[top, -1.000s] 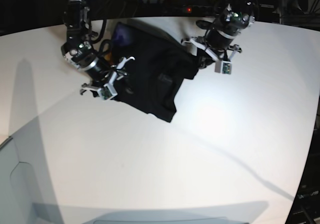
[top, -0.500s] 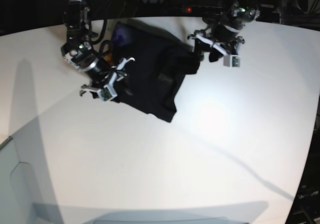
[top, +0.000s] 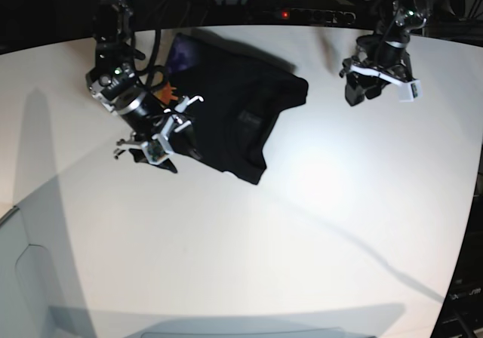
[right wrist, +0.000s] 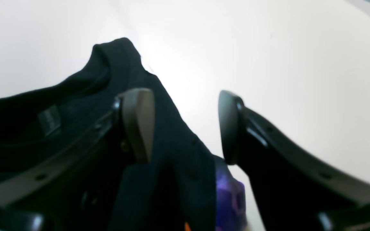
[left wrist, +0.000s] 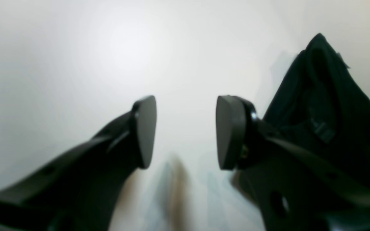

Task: Fold the T-shirt properly
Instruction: 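Grasp the bundle with the left gripper and fold it over toward the right gripper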

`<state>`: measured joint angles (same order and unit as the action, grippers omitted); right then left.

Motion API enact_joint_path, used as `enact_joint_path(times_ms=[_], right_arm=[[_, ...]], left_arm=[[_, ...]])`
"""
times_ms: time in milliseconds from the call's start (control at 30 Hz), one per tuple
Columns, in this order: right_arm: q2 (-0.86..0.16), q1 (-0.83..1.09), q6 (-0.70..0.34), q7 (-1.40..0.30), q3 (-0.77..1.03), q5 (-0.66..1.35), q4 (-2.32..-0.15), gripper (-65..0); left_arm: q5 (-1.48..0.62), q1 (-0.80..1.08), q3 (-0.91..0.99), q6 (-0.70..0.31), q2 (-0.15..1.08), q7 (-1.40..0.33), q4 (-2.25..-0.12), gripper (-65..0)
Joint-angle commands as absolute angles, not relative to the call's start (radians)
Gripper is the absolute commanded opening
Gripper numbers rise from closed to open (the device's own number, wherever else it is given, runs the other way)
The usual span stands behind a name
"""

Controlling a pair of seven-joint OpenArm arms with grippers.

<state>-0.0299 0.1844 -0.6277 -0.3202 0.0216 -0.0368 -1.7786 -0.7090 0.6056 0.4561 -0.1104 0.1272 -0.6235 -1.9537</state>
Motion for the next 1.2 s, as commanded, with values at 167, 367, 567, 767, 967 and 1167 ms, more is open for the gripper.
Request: enact_joint_path(times_ms=[167, 367, 567, 767, 967, 1167], right_arm=[[-0.028, 0.202, -0.621, -0.291, 0.048, -0.021, -1.828, -32.5], [-0.028, 0.199, -0.621, -0.297, 0.105, -0.021, -1.857, -32.3], [-0.028, 0.203, -0.621, -0.298, 0.179, -0.021, -1.857, -25.6], [-0.028, 0.203, -0.621, -0.298, 0.246, -0.021, -1.859, -24.5], [-0.03, 0.203, -0.621, -0.298, 0.295, -0.021, -1.883, -24.5], [-0.03, 0.203, -0.621, -0.298, 0.326, -0.021, -1.931, -24.5]], left_arm=[[-0.75, 0.584, 0.386, -0.125, 0.127, -0.599, -2.026, -35.7], [-0.76, 0.463, 0.191, -0.116, 0.134, -0.607, -2.006, -35.7], [-0.68, 0.349, 0.082, -0.116, 0.133, -0.607, -1.911, -35.6], [-0.674, 0.268, 0.064, -0.116, 0.125, -0.607, -1.764, -35.6], [-0.671, 0.185, -0.073, -0.116, 0.134, -0.607, -1.616, -36.1], [-0.671, 0.131, -0.122, -0.116, 0.134, -0.607, -1.501, -52.4]])
